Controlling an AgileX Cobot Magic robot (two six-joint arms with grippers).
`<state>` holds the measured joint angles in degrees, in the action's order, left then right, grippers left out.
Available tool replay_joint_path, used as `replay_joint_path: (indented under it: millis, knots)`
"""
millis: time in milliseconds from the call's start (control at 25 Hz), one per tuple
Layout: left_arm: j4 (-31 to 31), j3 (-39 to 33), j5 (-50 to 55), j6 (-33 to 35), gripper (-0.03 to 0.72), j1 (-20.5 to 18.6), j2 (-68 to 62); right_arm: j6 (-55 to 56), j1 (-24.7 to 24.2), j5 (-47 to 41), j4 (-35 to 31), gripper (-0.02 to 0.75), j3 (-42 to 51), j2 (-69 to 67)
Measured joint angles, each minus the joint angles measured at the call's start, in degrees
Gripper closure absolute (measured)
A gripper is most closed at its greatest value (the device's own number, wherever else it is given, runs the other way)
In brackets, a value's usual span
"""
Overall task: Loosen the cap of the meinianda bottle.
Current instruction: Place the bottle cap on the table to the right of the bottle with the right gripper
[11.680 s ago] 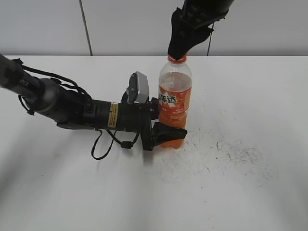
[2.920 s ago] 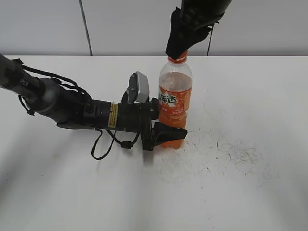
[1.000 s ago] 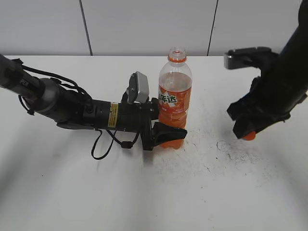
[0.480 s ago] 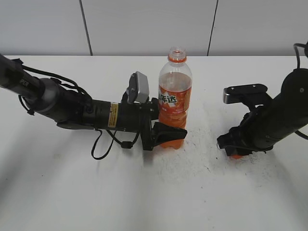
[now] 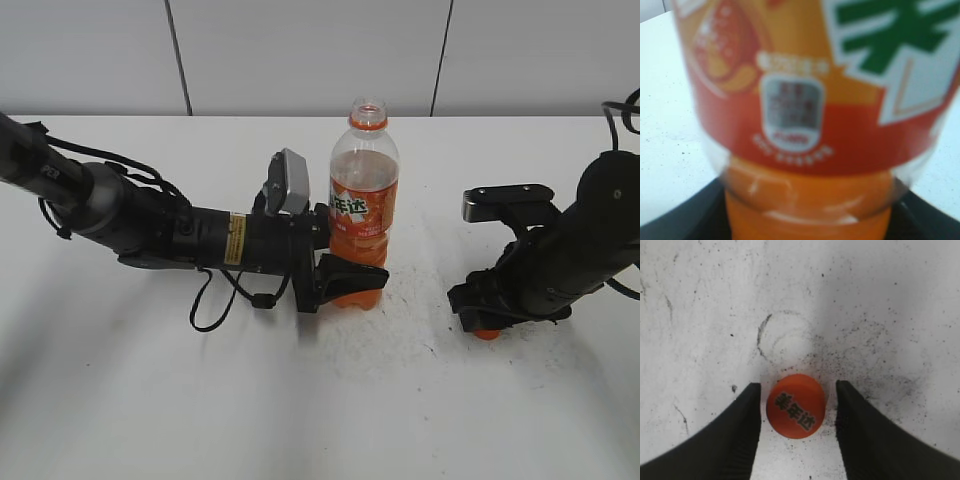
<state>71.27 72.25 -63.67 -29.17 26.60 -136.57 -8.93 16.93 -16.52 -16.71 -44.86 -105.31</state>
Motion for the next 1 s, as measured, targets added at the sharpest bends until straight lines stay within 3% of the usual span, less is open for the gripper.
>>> replay_joint_path:
  millis: [160, 280, 480, 1000]
  knots:
    - [0.1, 0.0, -0.1, -0.8, 0.155, 0.0, 0.0, 0.0, 0.0, 0.1, -0.1, 0.260, 0.0, 0.0]
    - [0.5, 0.0, 0.8, -3.1, 0.088, -0.1, 0.0, 0.1, 0.0, -1.2, -0.1, 0.213, 0.1, 1.4]
    - [1.8, 0.0, 2.8, -4.6, 0.029, -0.1, 0.0, 0.1, 0.0, -4.2, -0.1, 0.204, 0.1, 5.7]
    - [12.3, 0.0, 10.6, -10.6, 0.031, -1.6, 2.0, 0.1, 0.0, -5.1, -0.1, 0.204, 0.1, 8.3]
